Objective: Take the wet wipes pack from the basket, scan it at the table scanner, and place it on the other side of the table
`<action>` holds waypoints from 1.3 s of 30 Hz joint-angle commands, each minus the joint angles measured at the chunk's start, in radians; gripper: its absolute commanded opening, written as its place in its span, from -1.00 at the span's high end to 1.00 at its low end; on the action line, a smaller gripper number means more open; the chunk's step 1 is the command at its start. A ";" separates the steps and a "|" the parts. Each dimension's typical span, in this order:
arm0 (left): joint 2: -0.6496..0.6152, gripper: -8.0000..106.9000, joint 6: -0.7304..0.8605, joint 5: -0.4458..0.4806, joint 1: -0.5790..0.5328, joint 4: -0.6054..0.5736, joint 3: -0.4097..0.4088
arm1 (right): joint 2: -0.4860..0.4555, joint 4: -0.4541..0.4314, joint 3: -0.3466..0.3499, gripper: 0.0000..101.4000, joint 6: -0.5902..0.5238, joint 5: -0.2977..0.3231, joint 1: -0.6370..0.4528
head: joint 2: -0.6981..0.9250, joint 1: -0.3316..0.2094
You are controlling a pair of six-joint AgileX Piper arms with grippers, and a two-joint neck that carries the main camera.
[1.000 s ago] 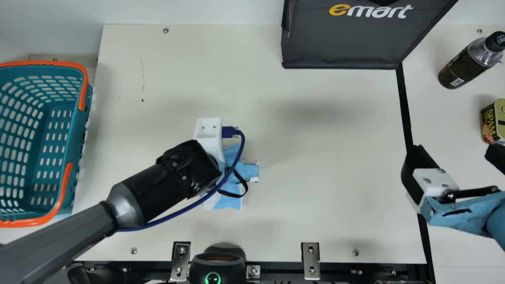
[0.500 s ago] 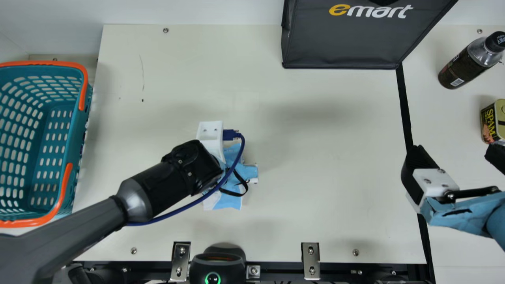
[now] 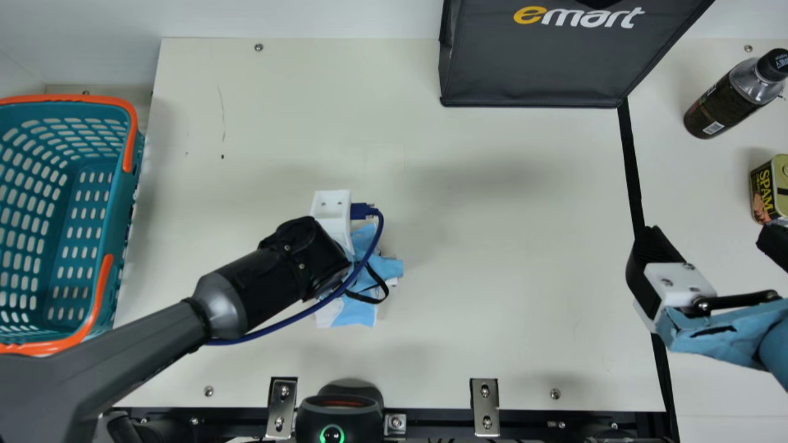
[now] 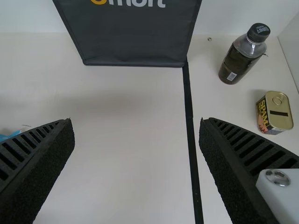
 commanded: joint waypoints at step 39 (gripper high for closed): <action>-0.072 1.00 -0.177 -0.092 -0.081 0.262 0.065 | 0.000 0.001 0.000 -0.87 0.000 0.000 0.000 | 0.000 -0.027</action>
